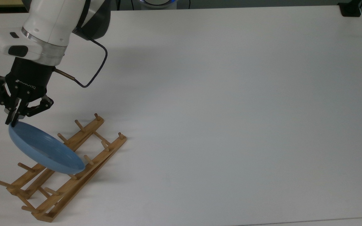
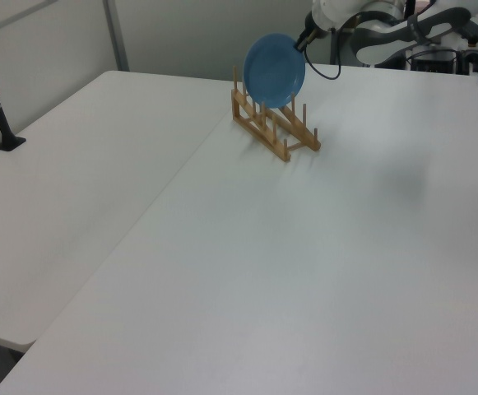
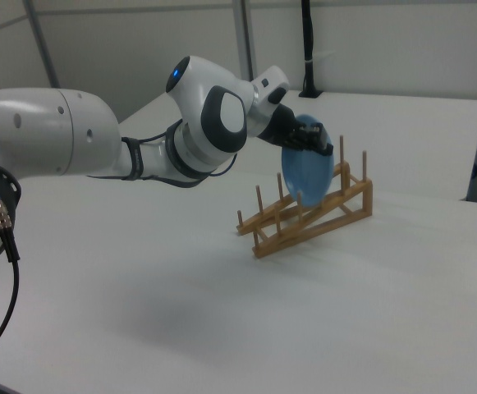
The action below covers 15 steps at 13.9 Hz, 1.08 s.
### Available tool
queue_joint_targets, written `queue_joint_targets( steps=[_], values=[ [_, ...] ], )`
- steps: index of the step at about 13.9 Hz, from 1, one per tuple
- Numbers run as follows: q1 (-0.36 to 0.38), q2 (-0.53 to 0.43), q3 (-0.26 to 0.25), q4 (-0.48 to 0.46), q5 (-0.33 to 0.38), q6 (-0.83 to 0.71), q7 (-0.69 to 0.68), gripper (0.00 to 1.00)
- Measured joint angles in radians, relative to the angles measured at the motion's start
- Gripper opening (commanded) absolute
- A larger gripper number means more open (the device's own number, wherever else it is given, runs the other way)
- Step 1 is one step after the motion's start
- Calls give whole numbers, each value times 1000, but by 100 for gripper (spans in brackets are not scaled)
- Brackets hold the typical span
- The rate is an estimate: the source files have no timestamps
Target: Place plate in plate rack
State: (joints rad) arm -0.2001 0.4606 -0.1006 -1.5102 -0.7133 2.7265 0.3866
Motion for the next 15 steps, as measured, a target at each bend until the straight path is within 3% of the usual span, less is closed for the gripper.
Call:
queue_joint_targets(
  steps=[6,8,12,15],
  values=[
    [29,-30,2,17,1,-4,115,100],
    [42,-37,4,17,31,-27,129,100],
    [99,-72,14,18,162,-207,129,100],
    [169,-119,25,18,320,-429,104,100]
  ],
)
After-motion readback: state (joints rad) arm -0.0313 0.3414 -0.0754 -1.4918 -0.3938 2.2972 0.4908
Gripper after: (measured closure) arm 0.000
